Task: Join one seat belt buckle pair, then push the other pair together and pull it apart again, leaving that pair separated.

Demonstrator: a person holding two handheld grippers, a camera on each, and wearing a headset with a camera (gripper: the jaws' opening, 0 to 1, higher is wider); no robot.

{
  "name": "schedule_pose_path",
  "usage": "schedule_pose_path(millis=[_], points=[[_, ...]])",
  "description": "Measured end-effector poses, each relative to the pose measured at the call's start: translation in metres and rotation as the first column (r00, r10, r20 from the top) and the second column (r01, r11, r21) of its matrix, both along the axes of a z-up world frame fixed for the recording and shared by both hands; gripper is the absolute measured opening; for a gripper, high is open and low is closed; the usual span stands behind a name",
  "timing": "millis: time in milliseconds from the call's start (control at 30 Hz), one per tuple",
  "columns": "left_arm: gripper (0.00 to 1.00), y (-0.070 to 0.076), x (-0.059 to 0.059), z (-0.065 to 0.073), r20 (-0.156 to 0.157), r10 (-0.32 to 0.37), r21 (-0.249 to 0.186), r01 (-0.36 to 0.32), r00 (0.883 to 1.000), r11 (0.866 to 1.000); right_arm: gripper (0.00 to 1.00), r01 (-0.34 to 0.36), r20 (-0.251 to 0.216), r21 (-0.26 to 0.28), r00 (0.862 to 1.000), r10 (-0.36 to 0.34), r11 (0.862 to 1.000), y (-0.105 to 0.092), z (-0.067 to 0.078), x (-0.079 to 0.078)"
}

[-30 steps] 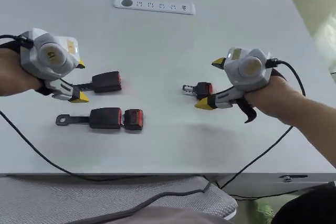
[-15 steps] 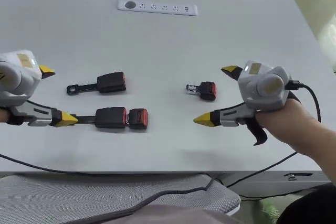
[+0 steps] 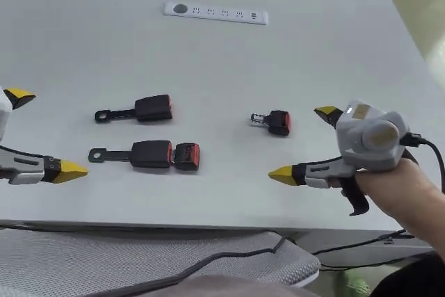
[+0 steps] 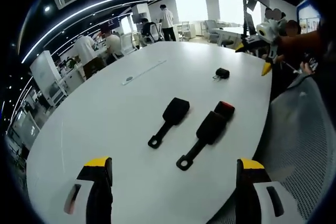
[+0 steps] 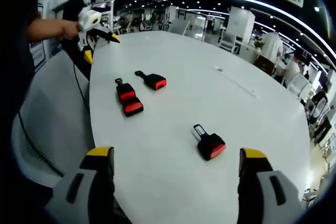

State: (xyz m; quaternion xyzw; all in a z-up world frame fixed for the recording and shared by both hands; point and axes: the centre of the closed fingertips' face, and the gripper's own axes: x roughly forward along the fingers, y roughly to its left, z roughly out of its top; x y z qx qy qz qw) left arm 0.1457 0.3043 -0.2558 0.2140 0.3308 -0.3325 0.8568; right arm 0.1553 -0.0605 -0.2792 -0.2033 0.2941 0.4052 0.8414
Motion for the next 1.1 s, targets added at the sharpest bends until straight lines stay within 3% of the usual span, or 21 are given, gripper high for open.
schedule_pose_path(millis=[133, 300, 467, 867, 1100], points=[[1.0, 0.008, -0.004, -0.007, -0.009, 0.027, 0.0, -0.027, 1.0, 1.0, 1.0, 0.021, 0.003, -0.004, 1.0, -0.021, 1.0, -0.004, 0.0, -0.003], [1.0, 0.006, -0.009, -0.01, -0.014, 0.036, -0.016, -0.036, 0.999, 0.999, 1.0, 0.027, 0.006, -0.012, 1.0, -0.027, 1.0, -0.006, 0.0, -0.006], [1.0, 0.01, -0.013, -0.016, -0.023, 0.042, -0.001, -0.042, 0.999, 0.999, 1.0, 0.042, 0.004, -0.011, 0.999, -0.042, 0.999, -0.01, 0.0, -0.007], [1.0, 0.008, -0.012, -0.01, -0.009, 0.037, -0.002, -0.037, 0.999, 0.999, 1.0, 0.063, 0.012, -0.02, 0.998, -0.063, 0.998, -0.016, 0.001, -0.004], [1.0, 0.002, -0.013, -0.005, 0.003, 0.017, 0.021, -0.017, 1.0, 1.0, 1.0, 0.07, 0.015, -0.014, 0.997, -0.07, 0.997, -0.015, 0.005, -0.004]])
